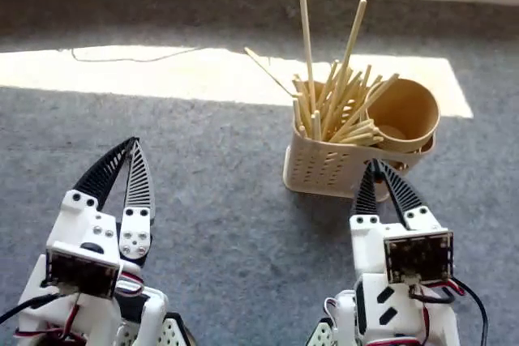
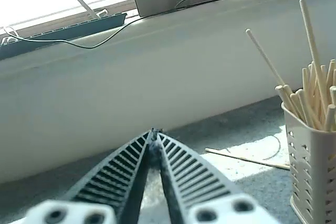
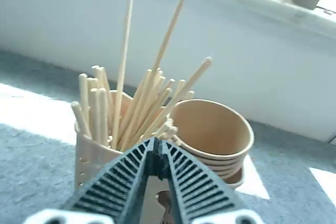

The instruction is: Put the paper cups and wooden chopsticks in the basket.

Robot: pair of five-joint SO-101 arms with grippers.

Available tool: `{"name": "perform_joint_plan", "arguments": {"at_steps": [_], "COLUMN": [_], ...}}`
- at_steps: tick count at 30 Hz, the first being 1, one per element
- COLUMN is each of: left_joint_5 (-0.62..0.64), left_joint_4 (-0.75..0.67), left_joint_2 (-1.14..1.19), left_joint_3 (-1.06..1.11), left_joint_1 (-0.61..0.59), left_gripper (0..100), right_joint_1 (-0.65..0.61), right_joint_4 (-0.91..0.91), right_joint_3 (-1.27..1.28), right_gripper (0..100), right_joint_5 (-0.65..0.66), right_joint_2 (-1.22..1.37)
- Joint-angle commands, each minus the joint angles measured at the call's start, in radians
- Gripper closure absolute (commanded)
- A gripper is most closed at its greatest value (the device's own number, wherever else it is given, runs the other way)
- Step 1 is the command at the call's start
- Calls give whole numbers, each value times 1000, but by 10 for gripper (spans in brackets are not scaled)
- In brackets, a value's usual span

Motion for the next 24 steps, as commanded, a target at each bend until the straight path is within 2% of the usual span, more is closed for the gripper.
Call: {"name": "perform_joint_plan", "arguments": {"at_steps": [1, 8, 12, 17, 20, 24], "left_joint_5": [-3, -3, 23, 206, 206, 206], "left_joint_4": [-26, -63, -189, -397, -500, -532], "left_joint_2": [-15, -15, -15, -15, -15, -15], "left_joint_3": [42, 223, 386, 618, 700, 740], "left_joint_1": [-45, -170, -260, -366, -438, -473], "left_gripper": [994, 994, 994, 992, 993, 993], "right_joint_1": [136, 337, 407, 489, 536, 568], "right_joint_4": [4, -4, -1, 4, -4, -38], "right_joint_3": [-62, -70, -150, -298, -357, -404], "right_gripper": [992, 992, 992, 992, 992, 992], "right_joint_5": [11, 11, 35, 37, 37, 37], "right_joint_2": [7, 68, 240, 498, 638, 808]}}
